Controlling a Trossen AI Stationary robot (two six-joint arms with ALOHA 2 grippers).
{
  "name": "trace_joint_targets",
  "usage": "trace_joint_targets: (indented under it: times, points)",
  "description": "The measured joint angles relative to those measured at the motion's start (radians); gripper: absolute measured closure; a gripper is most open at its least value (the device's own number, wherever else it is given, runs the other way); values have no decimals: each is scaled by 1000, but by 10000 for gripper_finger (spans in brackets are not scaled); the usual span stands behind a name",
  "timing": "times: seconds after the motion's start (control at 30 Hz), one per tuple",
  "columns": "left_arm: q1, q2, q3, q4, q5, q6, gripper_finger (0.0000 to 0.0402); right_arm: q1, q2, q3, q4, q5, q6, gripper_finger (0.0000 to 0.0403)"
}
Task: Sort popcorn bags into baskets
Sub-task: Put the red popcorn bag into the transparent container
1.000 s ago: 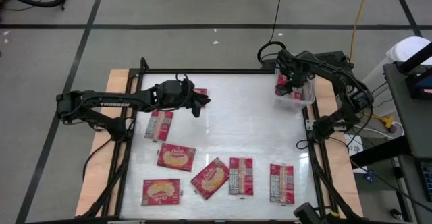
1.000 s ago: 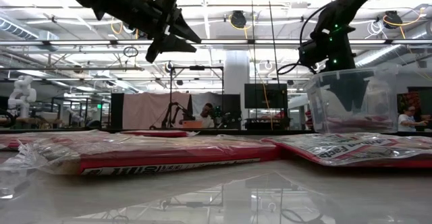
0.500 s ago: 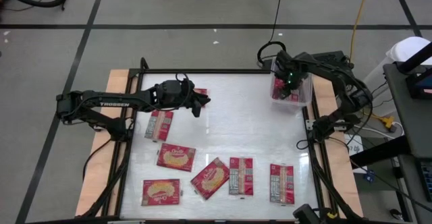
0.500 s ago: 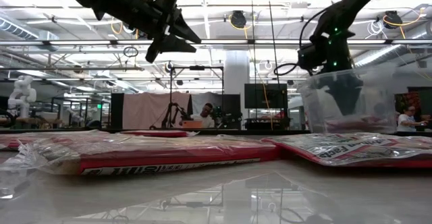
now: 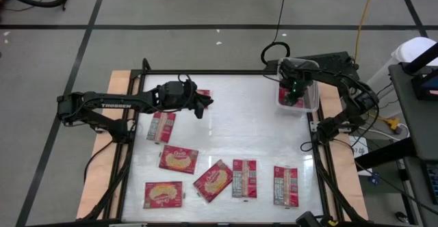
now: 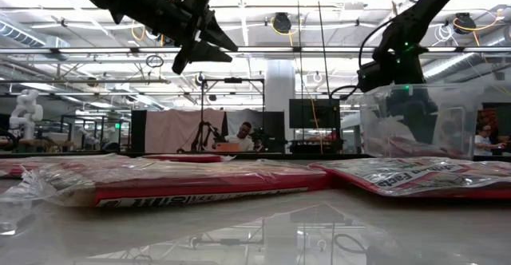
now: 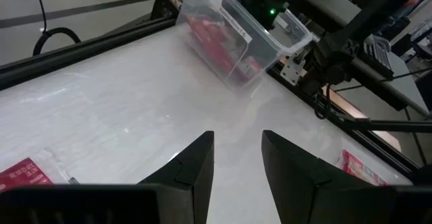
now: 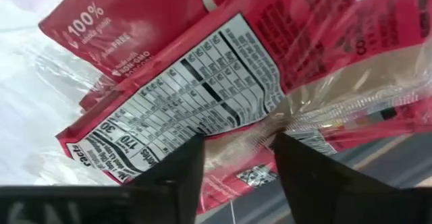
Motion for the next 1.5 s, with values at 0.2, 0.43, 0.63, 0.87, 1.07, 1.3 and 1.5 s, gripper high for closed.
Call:
trace_joint_targets:
  times: [0.2,0.43,0.63,0.87,1.07,1.3,1.5]
  points:
    - [0,0,0,0,-6,-1,275,0,0,-28,59,-23,0,354]
    - [0,0,0,0,-6,-3,275,0,-12,-23,60,-22,14,397]
    - [0,0,0,0,-7,-3,275,0,-81,-27,54,-36,57,402]
    - [0,0,0,0,-7,1,275,0,-192,-27,40,-60,103,403]
    - [0,0,0,1,-7,5,275,0,-262,-27,40,-55,118,403]
    - [0,0,0,1,-7,-1,275,-1,-308,-26,65,-52,168,403]
    - [0,0,0,1,-7,-2,275,-1,-343,18,51,-50,199,403]
